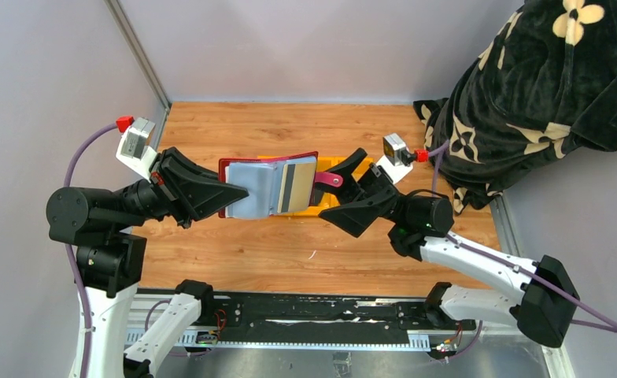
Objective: Take the credit cards out of the card holder
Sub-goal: Remove the credit card from the card holder.
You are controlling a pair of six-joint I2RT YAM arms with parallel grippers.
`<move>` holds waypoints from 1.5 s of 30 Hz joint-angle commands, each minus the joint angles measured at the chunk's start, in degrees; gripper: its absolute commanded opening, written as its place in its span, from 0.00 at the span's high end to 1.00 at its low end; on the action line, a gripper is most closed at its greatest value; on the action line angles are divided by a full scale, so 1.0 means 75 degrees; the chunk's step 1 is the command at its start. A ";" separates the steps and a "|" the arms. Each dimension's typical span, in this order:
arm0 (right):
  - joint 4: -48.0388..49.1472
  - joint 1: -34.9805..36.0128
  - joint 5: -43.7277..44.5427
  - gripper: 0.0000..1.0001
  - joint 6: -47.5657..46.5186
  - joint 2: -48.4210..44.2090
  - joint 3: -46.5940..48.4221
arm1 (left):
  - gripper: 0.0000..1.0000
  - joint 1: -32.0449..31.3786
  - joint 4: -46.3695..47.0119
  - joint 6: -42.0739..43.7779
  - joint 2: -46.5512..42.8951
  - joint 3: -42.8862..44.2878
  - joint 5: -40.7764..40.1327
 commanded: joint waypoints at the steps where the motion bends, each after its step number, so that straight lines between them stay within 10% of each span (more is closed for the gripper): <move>1: 0.0515 0.0610 -0.0189 0.09 -0.0410 0.0559 0.0802 | 1.00 0.0037 0.0067 -0.0033 0.0033 0.0152 -0.0050; 7: 0.0316 0.0766 0.0339 0.24 -0.0469 0.0764 0.0916 | 1.00 0.0037 -0.0068 0.0090 0.0013 0.0164 -0.0062; 10: -0.0397 0.0766 0.0522 0.67 -0.0533 0.0545 0.0992 | 1.00 0.0037 -0.0211 0.0343 -0.0058 0.0061 -0.0062; 12: -0.1459 0.0758 0.0544 0.97 -0.0862 0.0229 0.1145 | 0.60 0.0037 -0.0722 0.0813 -0.0156 -0.0054 -0.0058; 14: -0.3217 0.0746 0.0445 1.00 -0.1581 -0.0214 0.1492 | 0.07 0.0037 -0.1544 0.1740 -0.0200 -0.0089 -0.0147; 15: -0.4294 0.0754 0.0412 1.00 -0.2016 -0.0431 0.1782 | 0.01 0.0037 -0.2442 0.2484 -0.0187 -0.0007 -0.0307; 22: -1.3179 0.0755 -0.0744 1.00 -0.6203 0.0009 0.5055 | 0.00 0.0037 -0.5476 0.5843 0.0337 0.1307 -0.0617; 26: -1.5412 0.0763 -0.1140 1.00 -0.7140 0.1065 0.6144 | 0.00 0.0037 -0.5605 0.6322 0.0402 0.1604 -0.0538; 45: -1.7812 0.1594 -0.1531 1.00 -0.8626 0.3826 0.9414 | 0.09 -0.0462 -0.6833 0.8261 0.0513 -0.0778 0.0102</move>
